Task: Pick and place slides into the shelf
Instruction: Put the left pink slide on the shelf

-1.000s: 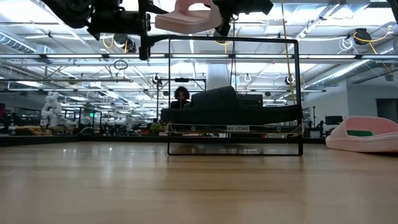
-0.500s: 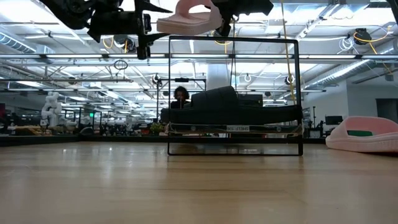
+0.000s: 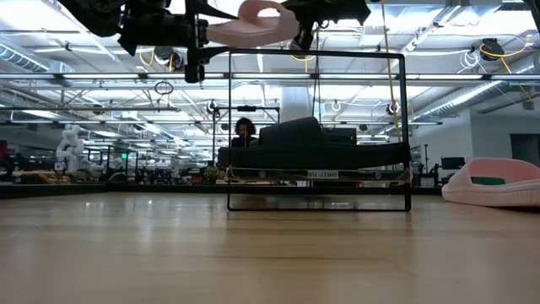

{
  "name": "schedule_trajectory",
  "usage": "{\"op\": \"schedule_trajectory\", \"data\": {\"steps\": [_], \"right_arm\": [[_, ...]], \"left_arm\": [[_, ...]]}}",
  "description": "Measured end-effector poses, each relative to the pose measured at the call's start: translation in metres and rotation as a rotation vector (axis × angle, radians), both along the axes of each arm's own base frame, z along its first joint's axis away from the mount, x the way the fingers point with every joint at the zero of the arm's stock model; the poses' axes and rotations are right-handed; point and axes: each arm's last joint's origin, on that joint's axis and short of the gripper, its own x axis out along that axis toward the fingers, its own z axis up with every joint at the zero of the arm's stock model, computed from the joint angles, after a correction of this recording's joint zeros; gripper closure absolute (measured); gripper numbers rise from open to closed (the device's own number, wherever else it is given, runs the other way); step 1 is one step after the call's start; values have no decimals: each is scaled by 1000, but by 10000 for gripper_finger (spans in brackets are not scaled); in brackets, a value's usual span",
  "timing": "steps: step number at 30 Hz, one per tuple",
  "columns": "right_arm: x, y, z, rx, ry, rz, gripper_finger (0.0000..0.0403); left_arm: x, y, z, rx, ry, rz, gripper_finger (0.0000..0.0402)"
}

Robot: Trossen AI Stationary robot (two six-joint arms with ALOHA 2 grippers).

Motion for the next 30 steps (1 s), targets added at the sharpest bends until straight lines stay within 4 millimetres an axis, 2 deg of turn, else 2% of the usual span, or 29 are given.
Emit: {"op": "schedule_trajectory", "data": {"steps": [7,9,12,16,17,22,30], "right_arm": [[1,1,1,9,-1,1,403],[1,2,1,8,1,0,403],[2,3,1,7,1,3,403],[3,4,0,2,4,-5,403],[4,4,1,-1,3,-9,403],[6,6,2,-11,-10,-10,392],[8,6,5,30,-11,-24,352]], "left_arm": [[0,1,0,-15,4,15,177],[0,0,-2,-27,20,15,189],[-1,0,-6,-44,62,14,238],[-1,-1,-6,-18,57,-5,344],[-1,-1,-6,-9,56,-6,355],[-1,0,-6,-16,59,1,354],[-1,1,-7,-11,61,17,354]]}}
